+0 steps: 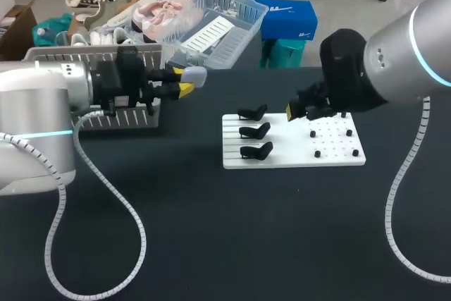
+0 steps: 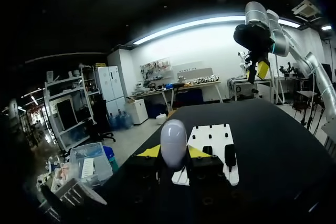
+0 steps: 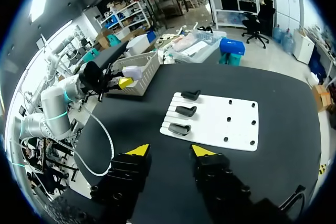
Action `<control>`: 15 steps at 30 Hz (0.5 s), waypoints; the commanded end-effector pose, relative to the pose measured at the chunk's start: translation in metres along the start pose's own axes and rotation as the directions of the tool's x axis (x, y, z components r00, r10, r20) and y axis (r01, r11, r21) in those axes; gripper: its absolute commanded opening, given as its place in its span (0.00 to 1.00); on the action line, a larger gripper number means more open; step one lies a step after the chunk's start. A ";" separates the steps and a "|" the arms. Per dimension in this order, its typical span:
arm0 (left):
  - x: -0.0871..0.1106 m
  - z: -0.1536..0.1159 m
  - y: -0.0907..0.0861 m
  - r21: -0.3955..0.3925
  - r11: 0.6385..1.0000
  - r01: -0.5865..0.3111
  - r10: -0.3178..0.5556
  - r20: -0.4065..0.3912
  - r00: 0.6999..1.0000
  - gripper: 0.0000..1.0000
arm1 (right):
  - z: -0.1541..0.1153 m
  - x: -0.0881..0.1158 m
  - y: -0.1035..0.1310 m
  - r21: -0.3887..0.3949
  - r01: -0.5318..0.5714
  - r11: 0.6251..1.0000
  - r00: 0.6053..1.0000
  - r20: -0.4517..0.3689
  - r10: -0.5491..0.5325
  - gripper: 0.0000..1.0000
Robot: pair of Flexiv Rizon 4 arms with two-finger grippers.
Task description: Pick up each earbud case from the left stands, insert the matching earbuds, close the lid, and place the case in the box.
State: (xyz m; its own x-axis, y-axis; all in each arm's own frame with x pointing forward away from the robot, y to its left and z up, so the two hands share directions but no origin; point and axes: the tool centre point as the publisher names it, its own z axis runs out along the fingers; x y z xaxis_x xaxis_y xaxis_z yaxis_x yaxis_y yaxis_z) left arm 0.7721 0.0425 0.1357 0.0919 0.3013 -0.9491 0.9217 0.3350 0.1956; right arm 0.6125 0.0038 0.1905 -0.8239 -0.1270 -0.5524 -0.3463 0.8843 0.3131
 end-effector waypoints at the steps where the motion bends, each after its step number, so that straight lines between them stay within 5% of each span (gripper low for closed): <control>1: 0.003 -0.030 0.004 -0.094 0.996 0.003 -0.005 -0.018 1.000 0.00 | -0.003 0.007 0.000 -0.002 0.000 1.000 0.993 0.118 0.001 0.44; 15: 0.039 -0.071 0.048 -0.152 0.987 0.043 -0.060 -0.112 0.992 0.00 | -0.003 0.025 -0.015 -0.032 -0.046 0.998 0.988 0.147 0.050 0.43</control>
State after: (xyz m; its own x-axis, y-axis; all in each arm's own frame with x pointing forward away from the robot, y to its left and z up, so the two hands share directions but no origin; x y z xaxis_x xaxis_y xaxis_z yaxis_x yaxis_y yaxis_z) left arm 0.7893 0.1281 0.1294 -0.0109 0.3908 -0.9204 0.8590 0.4748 0.1914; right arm 0.6009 -0.0133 0.1773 -0.8371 -0.0887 -0.5397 -0.3283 0.8707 0.3661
